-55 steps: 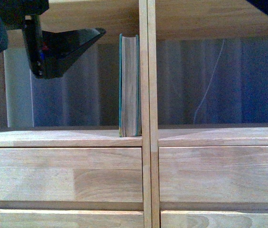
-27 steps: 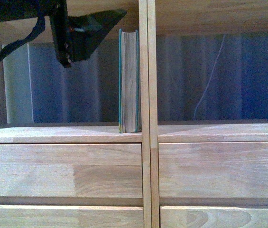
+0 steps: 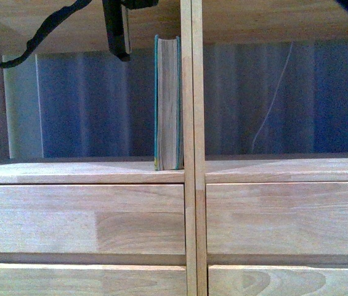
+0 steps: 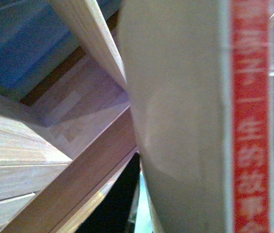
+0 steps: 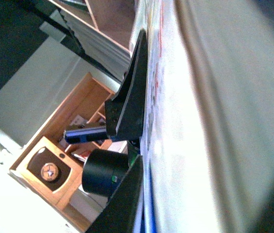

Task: Organize books on shelf

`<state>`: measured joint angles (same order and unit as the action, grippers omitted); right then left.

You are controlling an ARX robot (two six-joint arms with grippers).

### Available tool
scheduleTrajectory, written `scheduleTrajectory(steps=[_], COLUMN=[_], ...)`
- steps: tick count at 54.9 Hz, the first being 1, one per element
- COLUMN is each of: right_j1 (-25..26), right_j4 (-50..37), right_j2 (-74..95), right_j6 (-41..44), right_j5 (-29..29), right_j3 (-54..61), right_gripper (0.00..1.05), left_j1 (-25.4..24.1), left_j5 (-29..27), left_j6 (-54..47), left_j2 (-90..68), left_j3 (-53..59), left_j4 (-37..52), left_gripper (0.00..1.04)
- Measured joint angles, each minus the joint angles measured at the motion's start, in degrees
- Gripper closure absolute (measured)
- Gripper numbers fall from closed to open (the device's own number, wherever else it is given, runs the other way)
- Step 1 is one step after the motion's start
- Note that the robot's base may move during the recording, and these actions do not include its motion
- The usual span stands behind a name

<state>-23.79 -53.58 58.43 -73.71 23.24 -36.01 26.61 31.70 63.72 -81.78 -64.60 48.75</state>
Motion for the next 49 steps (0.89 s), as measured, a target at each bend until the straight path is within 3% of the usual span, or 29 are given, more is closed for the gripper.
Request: scheduleTrajectory(steps=[9, 24, 36, 49], right_j1=[3.8, 11.5, 22.7, 31.7], right_j4=[-0.9, 1.6, 8.0, 14.1], right_j2=[0.0, -2.5, -10.6, -21.8], right_j6=[0.0, 3.6, 11.6, 20.0], right_j5=[1.0, 3.6, 8.5, 14.9], right_j3=[1.1, 5.4, 7.6, 9.9], right_gripper=[0.44, 0.06, 0.07, 0.07], left_j1=[-3.1, -13.9, -22.6, -25.3], left_j5=[-0.2, -0.9, -3.4, -8.5], left_j6=[0.2, -6.3, -21.0, -43.6], left_j2=[0.6, 6.0, 7.4, 2.7], left_j3=[2.6, 5.0, 5.1, 5.0], left_j4=[1.4, -1.9, -6.5, -4.3], left_gripper=[0.88, 0.88, 0.88, 0.88])
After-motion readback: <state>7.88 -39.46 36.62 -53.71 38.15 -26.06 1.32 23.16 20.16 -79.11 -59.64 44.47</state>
